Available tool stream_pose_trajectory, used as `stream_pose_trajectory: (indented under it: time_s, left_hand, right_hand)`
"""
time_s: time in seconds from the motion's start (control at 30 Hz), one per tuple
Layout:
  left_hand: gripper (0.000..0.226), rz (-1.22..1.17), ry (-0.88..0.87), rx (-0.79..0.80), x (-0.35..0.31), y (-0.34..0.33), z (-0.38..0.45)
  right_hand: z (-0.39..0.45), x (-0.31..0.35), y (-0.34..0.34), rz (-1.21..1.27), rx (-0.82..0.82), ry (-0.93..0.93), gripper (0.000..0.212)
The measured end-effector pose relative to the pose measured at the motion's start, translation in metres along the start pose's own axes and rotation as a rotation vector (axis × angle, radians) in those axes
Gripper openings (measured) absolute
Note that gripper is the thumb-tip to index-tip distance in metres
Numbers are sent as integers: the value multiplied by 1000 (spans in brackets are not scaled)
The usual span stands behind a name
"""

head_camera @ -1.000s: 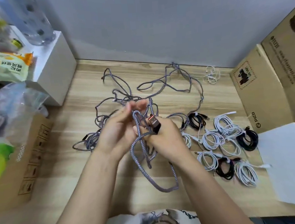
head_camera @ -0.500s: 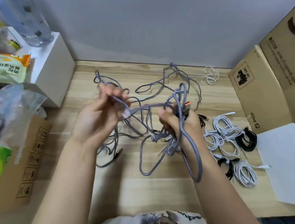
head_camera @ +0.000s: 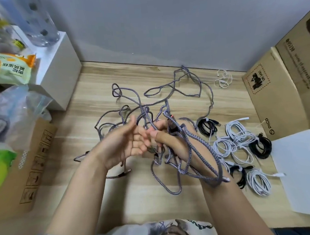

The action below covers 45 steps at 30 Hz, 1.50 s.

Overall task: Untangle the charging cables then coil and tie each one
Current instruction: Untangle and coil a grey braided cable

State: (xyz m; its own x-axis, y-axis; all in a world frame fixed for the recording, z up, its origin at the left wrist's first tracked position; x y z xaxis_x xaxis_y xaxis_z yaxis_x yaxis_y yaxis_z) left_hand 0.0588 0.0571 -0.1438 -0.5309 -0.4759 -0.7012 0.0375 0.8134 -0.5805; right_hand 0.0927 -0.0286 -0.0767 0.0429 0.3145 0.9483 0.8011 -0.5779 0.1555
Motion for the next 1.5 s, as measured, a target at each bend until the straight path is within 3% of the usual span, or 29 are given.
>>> stream_pose_trajectory:
  time_s: [0.1,0.2,0.27,0.3,0.4,0.53,0.6,0.73,0.8,0.87,0.97,1.1,1.2,1.37,1.5]
  left_hand:
    - [58,-246,-17,-97,-2,14,15]
    - [13,-565,-99,-81,-13,19,25]
    - [49,-794,-193,-90,-18,36,33]
    - [50,-903,-230,-111,-18,49,34]
    - [16,-966,-262,-122,-28,57,32]
    - [33,-1047,-412,-193,-44,76,32]
    - [36,-920,-483,-229,-55,71,27]
    - [27,-385,-489,-237,-65,35,16]
    - [12,-221,-503,-181,-61,16,13]
    - [17,-73,-552,-110,-60,-1,12]
    - [22,110,-543,-100,-55,-18,13]
    - [45,2,-456,-159,-45,-22,18]
    - [10,23,-425,-142,-42,-22,18]
    - [32,-178,-356,-89,-39,-24,20]
    - [20,-140,-274,-113,-33,-26,21]
  right_hand:
    - [2,6,1,-55,25,35,9]
    - [-1,11,-7,-86,70,51,21]
    - [-9,24,-6,-8,101,105,9]
    - [-15,32,-6,44,135,142,6]
    - [-33,57,7,124,146,269,13]
    - [-36,62,11,124,163,309,13]
    - [-28,52,11,168,80,269,18]
    - [-10,20,22,163,-169,158,10]
    - [-4,9,22,206,-219,128,8]
    - [0,1,23,296,-284,97,15]
    - [4,-4,18,304,-321,65,10]
    - [5,-7,15,192,-319,38,22]
    - [6,-11,15,176,-262,22,23]
    - [8,-21,21,247,-270,5,28]
    - [3,-22,30,203,-279,41,26]
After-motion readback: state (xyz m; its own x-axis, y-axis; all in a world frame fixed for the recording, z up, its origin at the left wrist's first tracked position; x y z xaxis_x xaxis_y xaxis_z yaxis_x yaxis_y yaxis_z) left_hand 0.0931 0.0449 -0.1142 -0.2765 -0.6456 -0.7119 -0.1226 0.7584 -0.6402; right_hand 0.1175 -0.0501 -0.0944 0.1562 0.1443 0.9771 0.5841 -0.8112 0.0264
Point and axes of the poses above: each hand's wrist, its own z-axis towards the middle knuckle, its own y-axis out of the back of the hand, x = y × z, the point moved 9 cm from there along z, towards the middle knuckle, and after that the axes turned 10 degrees about x, right-handed, at the moved point
